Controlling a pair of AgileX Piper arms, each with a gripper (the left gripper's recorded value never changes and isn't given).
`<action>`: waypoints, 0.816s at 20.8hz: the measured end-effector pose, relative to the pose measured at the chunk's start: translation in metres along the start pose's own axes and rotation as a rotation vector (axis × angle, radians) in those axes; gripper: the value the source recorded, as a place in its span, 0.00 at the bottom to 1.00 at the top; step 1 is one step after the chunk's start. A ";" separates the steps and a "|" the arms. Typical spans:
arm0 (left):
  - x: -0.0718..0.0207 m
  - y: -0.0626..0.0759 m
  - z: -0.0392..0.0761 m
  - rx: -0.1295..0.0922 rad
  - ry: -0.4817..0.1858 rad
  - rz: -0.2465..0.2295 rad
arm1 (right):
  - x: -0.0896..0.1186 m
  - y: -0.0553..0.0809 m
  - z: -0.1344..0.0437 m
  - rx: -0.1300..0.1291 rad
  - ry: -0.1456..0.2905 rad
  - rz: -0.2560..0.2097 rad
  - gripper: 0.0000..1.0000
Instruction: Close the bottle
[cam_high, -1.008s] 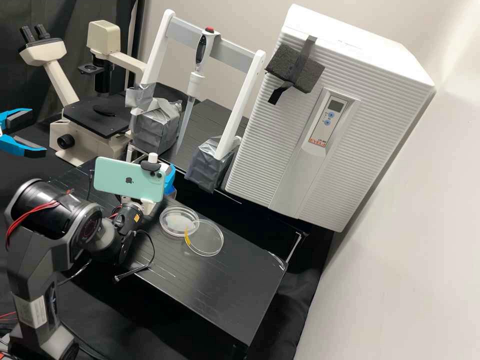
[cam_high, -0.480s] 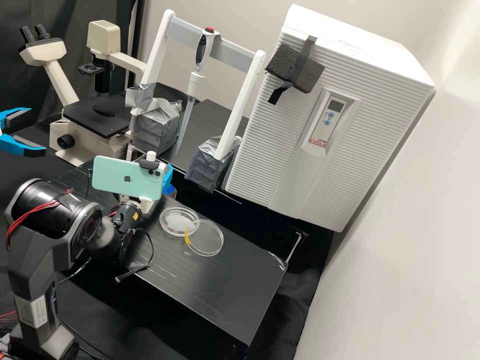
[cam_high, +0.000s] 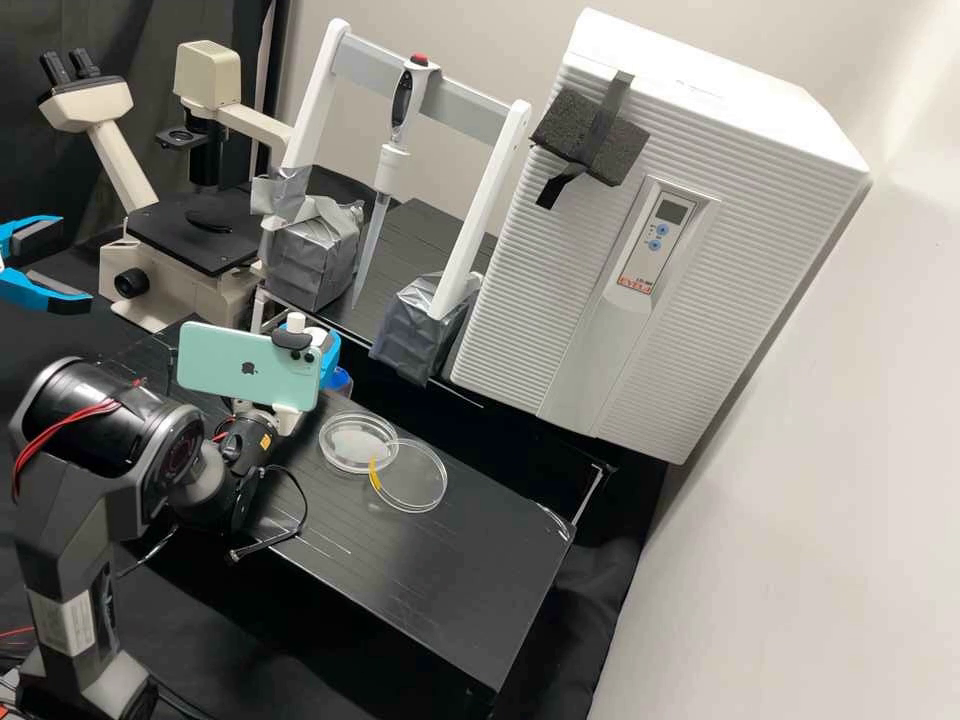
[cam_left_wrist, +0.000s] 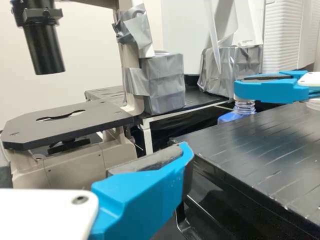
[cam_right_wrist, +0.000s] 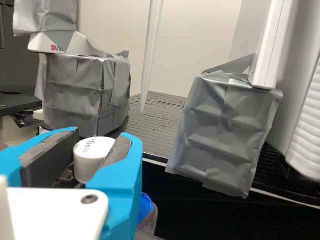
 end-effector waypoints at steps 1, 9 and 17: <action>0.0005 0.000 0.001 0.000 -0.005 -0.001 | 0.000 0.000 0.001 0.000 -0.002 0.002 0.00; 0.0015 0.000 0.002 -0.003 -0.009 0.002 | 0.001 0.002 0.005 0.001 -0.010 0.013 0.00; 0.0015 0.000 0.002 -0.007 -0.001 0.007 | 0.002 0.004 0.008 0.000 -0.020 0.021 0.00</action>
